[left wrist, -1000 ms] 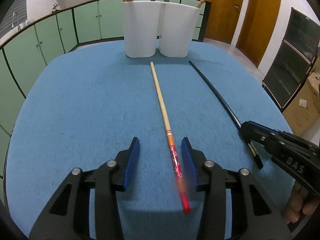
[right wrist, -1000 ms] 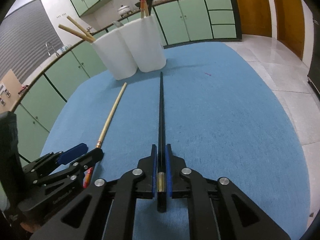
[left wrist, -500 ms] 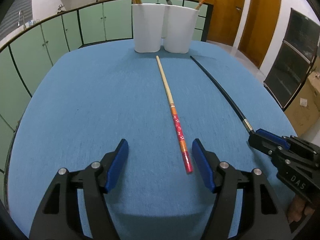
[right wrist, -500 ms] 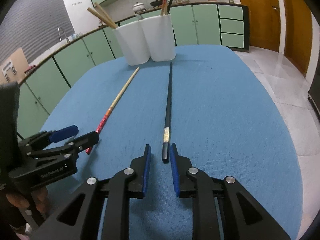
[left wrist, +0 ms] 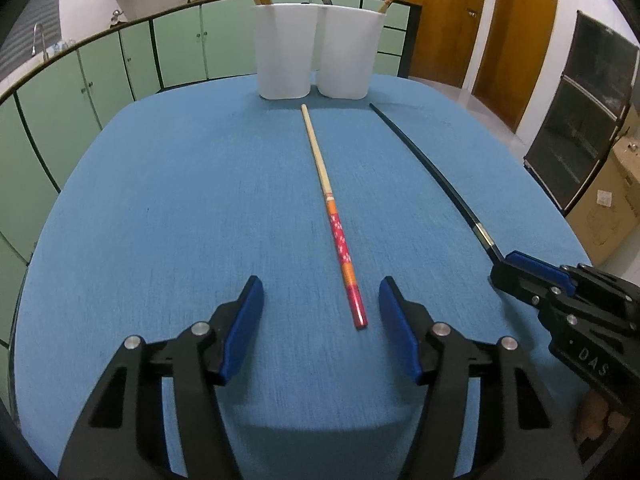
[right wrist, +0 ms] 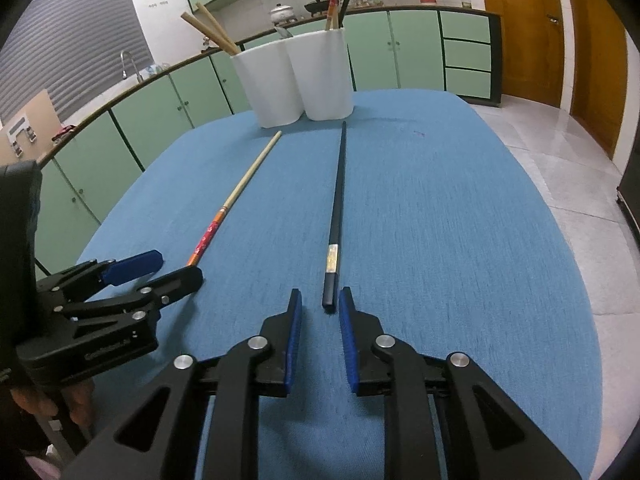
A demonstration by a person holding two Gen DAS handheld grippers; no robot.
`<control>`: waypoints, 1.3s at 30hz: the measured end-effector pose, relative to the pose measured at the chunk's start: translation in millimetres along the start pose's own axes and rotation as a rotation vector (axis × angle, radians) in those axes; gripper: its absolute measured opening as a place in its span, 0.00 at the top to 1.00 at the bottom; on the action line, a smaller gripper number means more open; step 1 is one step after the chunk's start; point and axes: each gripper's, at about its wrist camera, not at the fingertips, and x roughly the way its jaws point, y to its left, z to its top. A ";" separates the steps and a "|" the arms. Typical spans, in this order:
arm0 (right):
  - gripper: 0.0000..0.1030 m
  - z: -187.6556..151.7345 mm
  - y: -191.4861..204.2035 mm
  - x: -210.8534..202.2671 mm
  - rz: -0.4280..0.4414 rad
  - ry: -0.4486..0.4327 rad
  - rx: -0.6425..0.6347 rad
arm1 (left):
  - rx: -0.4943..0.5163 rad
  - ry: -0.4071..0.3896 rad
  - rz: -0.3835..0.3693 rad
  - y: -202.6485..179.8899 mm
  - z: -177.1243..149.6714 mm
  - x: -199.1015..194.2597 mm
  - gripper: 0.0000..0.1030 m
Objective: Organize utensils
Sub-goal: 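Grasp the black chopstick with the right tool while the left tool grasps the red-patterned chopstick, then carry both chopsticks to the white holder and drop them in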
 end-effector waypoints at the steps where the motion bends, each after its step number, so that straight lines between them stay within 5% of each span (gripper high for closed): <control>1: 0.82 -0.8 -0.9 -0.2 0.003 0.000 0.000 | -0.001 -0.003 -0.004 0.4 -1.6 -1.3 0.43; 14: 0.84 1.7 7.3 5.3 -0.049 0.006 -0.027 | 0.011 0.005 0.014 -4.3 0.7 3.0 0.46; 22: 0.94 2.7 4.7 4.9 -0.066 0.006 -0.017 | 0.014 -0.003 -0.009 -11.7 1.0 1.7 0.93; 29: 0.94 9.3 2.5 -6.6 -0.060 -0.016 -0.020 | 0.009 -0.013 -0.008 -10.1 7.0 -6.7 0.95; 39: 0.94 48.4 3.2 -56.4 -0.064 -0.137 -0.055 | 0.021 -0.171 0.015 -8.5 50.1 -70.2 0.95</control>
